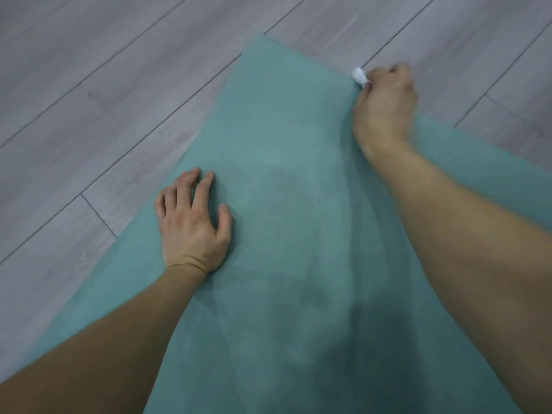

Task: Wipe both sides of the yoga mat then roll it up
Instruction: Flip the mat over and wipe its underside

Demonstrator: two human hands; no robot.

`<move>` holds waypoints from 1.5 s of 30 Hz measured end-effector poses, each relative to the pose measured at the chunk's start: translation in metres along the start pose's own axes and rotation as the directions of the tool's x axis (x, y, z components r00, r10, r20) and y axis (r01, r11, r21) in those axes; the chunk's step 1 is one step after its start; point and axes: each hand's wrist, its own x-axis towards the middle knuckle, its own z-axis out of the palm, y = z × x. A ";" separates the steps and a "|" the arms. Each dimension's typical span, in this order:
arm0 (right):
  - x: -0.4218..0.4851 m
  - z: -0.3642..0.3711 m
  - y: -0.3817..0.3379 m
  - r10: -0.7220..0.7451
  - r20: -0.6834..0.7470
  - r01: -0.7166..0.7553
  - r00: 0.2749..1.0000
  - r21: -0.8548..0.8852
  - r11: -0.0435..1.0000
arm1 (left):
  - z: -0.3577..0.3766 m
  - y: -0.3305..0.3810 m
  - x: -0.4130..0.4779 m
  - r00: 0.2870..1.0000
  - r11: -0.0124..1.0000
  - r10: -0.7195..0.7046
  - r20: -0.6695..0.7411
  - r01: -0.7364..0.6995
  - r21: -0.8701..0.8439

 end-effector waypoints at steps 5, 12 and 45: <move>-0.153 0.009 -0.053 -0.609 0.300 0.473 0.734 0.419 0.775 | -0.001 0.001 0.000 1.000 1.000 -0.003 0.022 0.002 0.012; -0.050 -0.010 -0.018 -0.497 0.260 0.485 0.828 0.113 0.867 | 0.000 0.001 -0.001 1.000 1.000 -0.003 0.002 0.003 0.002; -0.003 0.011 -0.054 -0.259 0.153 0.251 0.954 0.066 0.966 | -0.003 0.003 0.000 1.000 1.000 -0.011 -0.004 0.011 -0.024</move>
